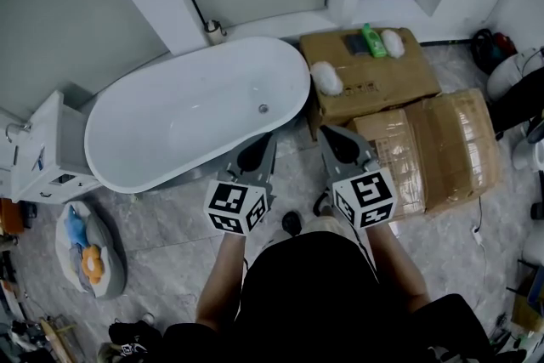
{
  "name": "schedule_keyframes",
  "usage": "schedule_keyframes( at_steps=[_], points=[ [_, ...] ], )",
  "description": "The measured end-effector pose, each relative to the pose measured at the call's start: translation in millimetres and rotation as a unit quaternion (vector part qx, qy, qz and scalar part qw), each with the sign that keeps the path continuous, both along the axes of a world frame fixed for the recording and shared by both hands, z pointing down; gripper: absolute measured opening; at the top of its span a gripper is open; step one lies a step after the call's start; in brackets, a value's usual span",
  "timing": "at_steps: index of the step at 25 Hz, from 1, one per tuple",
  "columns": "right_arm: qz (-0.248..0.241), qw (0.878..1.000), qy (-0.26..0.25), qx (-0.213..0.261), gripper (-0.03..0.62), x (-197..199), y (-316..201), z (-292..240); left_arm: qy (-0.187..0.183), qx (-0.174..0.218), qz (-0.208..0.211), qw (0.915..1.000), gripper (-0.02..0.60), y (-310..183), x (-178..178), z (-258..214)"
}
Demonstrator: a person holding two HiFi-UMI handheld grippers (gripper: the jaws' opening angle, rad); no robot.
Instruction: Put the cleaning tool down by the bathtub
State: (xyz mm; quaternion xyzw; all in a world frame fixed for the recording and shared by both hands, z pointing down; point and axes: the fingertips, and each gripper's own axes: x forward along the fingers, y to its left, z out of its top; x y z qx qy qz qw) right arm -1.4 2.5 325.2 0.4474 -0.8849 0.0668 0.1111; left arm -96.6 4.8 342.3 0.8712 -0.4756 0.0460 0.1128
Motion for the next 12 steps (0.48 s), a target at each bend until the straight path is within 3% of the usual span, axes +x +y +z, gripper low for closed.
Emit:
schedule_keyframes(
  at_steps=[12],
  points=[
    [-0.009,1.0,-0.001,0.008,0.006,-8.2,4.7,-1.4,0.001,0.0,0.004,1.0,-0.003,1.0,-2.4,-0.7]
  ],
)
